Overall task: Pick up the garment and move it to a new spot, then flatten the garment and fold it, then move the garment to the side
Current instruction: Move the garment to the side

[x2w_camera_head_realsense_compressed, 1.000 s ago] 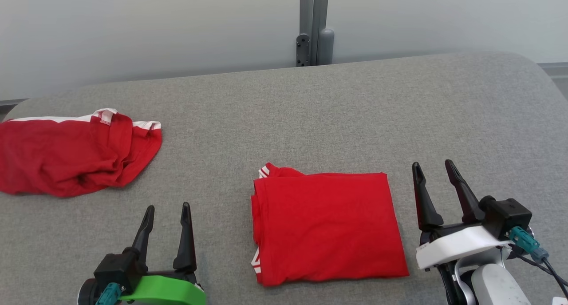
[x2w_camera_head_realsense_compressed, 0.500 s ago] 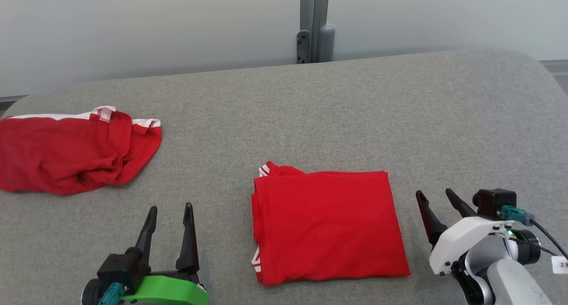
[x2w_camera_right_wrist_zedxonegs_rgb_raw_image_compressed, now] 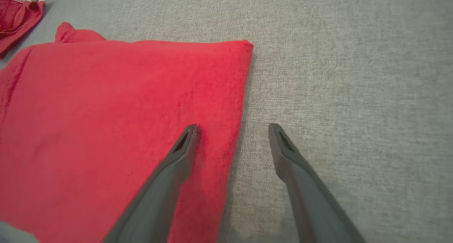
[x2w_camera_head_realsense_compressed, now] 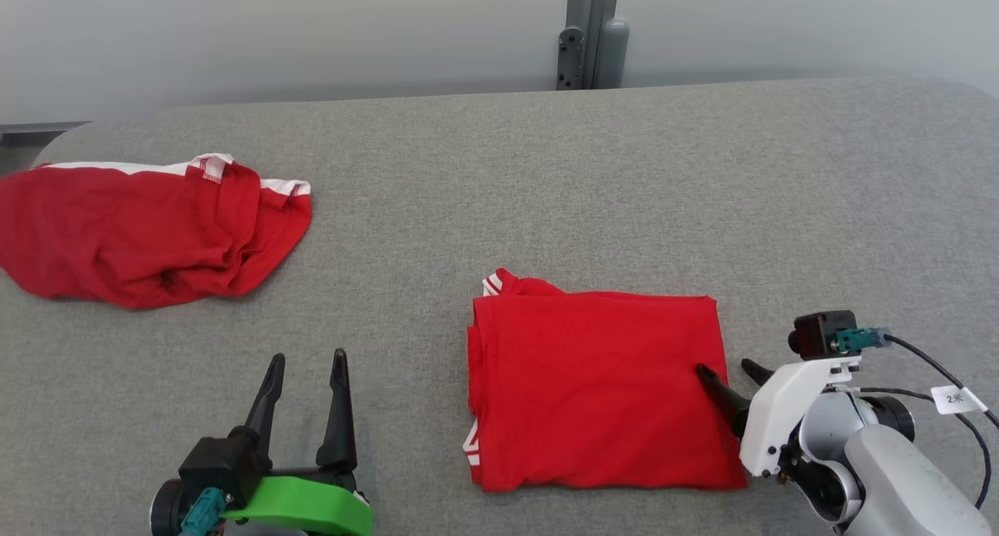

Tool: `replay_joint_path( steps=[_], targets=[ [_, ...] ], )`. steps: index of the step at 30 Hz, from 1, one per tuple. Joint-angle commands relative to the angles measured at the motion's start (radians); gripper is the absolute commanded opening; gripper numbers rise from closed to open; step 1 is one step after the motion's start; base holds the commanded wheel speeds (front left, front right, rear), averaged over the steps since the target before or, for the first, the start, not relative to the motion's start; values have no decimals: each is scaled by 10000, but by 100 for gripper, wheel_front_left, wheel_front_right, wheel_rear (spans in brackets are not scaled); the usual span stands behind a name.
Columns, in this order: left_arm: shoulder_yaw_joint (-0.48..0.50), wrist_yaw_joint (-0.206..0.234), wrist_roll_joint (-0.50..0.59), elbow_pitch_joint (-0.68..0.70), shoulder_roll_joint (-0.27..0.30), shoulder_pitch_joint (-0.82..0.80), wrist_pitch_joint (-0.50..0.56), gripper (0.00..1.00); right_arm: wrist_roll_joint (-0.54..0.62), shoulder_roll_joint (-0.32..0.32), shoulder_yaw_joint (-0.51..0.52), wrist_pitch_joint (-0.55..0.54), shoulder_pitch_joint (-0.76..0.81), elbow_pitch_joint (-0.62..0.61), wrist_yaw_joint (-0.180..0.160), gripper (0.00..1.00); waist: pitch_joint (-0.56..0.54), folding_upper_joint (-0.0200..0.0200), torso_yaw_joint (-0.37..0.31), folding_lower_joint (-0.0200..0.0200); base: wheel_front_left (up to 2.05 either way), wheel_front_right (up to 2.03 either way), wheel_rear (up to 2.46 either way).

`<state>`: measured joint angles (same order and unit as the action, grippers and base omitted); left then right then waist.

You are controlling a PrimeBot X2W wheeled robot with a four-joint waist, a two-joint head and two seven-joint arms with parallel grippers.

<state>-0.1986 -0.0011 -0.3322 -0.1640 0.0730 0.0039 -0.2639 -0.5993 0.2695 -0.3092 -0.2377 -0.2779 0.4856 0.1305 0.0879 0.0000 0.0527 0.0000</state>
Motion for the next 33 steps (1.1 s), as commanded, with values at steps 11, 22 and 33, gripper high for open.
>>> replay_joint_path(
  steps=[11, 22, 33],
  targets=[
    [106, -147, 174, -48, -78, -78, -5, 100, -1123, 123, -1184, 81, -850, 1242, 2, 0, 104, 0, 136, 0, 0, 0, 0],
    [44, -253, 353, 16, -98, -23, -5, 100, -983, 818, -1398, 1446, -1960, 1960, -2, 0, 196, 0, -475, 0, 0, 0, 0],
    [-97, -361, 637, 187, 52, -321, -3, 100, -942, 1248, -1577, 1631, -3305, 2334, -2, 0, 858, 0, -2526, 0, 0, 0, 0]
  ],
)
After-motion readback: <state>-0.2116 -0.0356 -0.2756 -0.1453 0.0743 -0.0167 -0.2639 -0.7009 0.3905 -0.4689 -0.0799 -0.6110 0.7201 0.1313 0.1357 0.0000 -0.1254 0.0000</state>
